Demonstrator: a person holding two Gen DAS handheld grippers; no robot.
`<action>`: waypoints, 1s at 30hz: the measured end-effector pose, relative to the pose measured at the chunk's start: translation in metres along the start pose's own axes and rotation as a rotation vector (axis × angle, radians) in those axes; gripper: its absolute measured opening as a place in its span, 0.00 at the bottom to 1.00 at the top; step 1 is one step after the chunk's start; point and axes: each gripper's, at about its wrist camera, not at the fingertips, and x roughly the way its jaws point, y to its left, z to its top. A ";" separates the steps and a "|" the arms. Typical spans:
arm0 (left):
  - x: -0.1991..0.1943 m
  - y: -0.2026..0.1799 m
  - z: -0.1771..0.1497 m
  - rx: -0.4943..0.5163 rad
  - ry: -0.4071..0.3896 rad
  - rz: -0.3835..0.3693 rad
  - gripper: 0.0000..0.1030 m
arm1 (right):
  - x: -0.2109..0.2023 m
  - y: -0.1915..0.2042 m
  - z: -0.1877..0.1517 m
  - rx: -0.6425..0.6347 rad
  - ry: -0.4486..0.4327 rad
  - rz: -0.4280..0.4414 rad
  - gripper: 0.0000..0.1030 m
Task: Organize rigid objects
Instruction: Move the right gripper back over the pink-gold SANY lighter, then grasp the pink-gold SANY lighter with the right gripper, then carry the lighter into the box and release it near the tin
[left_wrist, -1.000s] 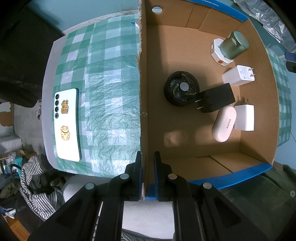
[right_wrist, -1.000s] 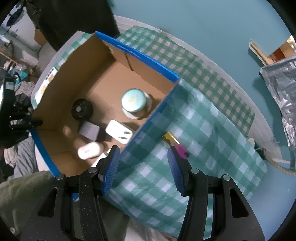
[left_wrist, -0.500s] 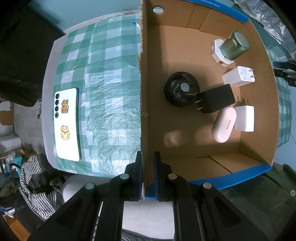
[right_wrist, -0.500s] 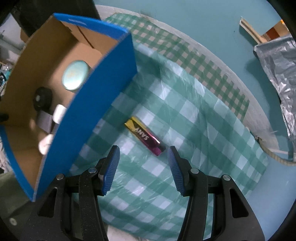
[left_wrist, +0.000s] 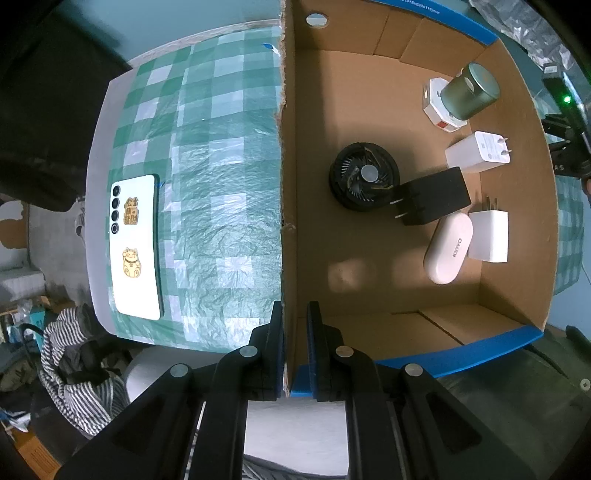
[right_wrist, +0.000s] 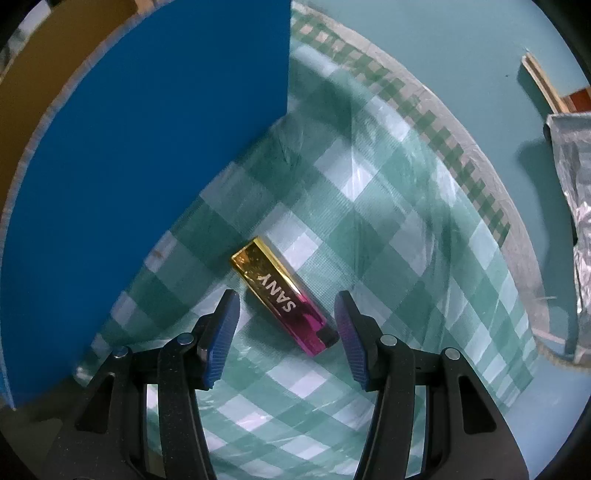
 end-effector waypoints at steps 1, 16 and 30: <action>0.000 0.000 0.000 -0.002 0.000 0.000 0.10 | 0.002 0.001 0.001 -0.005 0.005 0.002 0.52; 0.003 0.003 -0.002 -0.013 0.005 -0.006 0.10 | 0.002 0.002 -0.002 0.067 0.024 0.033 0.21; 0.004 0.003 -0.001 -0.008 0.002 -0.004 0.10 | -0.016 -0.010 -0.009 0.204 0.042 0.108 0.21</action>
